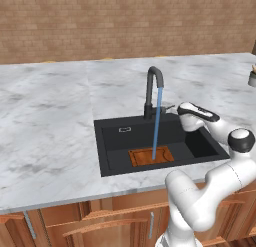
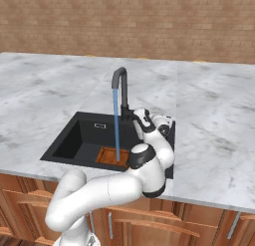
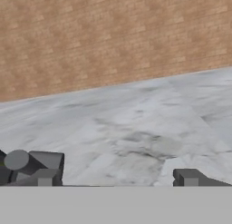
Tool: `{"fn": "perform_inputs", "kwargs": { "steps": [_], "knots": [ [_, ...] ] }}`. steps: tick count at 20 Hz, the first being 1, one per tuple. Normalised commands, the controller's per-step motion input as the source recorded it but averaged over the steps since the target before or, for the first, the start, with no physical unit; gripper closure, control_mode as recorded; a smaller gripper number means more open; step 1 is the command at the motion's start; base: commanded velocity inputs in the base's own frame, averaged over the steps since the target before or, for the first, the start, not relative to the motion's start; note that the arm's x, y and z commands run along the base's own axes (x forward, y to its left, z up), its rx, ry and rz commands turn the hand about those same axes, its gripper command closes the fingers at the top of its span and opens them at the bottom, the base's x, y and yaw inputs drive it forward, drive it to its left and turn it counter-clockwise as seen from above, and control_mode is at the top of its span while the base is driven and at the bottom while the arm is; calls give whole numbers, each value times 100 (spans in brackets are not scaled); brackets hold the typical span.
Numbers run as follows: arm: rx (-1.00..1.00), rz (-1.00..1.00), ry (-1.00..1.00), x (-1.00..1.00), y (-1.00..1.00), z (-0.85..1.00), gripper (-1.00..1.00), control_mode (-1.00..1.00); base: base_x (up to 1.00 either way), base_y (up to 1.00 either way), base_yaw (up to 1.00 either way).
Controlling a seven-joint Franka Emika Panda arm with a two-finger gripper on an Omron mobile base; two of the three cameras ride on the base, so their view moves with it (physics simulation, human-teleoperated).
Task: Turn on the sink faucet with hot water and rinse the cutting board for ten seconds, then turn off the faucet. Push the cutting board to reach the water if necessary.
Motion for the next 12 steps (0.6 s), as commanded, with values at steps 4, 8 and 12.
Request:
{"fn": "perform_inputs", "kwargs": {
  "steps": [4,8,12],
  "knots": [
    [0,3,0,4,0,0,-100,-100,0,0,0],
    [0,2,0,4,0,2,-100,-100,0,0,0],
    [0,2,0,6,0,7,-100,-100,0,0,0]
  ]
}}
